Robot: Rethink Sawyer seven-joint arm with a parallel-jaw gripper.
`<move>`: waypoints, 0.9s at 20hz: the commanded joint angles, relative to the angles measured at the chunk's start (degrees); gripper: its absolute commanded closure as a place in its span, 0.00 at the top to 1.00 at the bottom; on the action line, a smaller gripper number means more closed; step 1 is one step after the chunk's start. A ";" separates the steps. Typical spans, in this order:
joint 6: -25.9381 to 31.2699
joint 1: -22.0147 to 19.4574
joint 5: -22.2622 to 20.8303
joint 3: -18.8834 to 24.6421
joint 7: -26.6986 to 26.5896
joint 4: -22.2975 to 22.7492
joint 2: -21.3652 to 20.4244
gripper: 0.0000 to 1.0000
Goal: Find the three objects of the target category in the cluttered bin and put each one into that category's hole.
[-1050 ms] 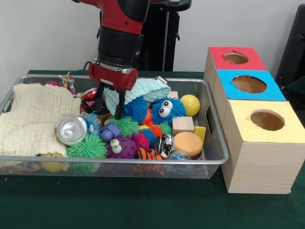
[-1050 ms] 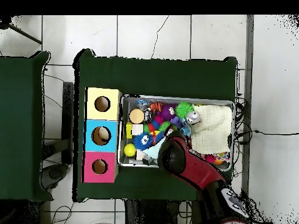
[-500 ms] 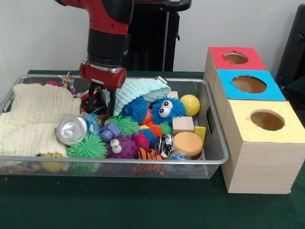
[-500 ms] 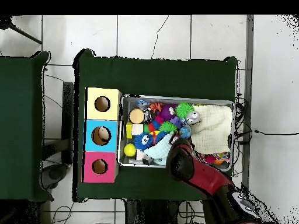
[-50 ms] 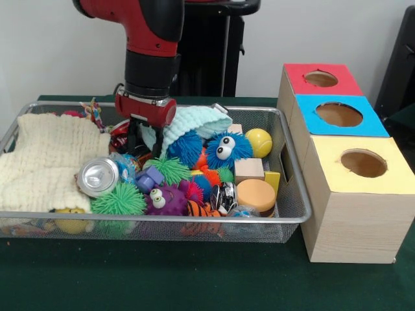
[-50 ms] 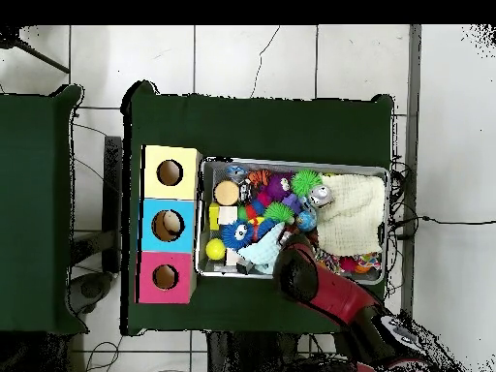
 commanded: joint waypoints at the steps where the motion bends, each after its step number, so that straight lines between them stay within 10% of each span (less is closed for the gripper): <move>1: -4.82 -0.26 -2.42 4.19 9.83 -2.66 2.51 1.00; 18: -0.04 -9.90 -7.25 12.17 9.65 0.31 -2.36 1.00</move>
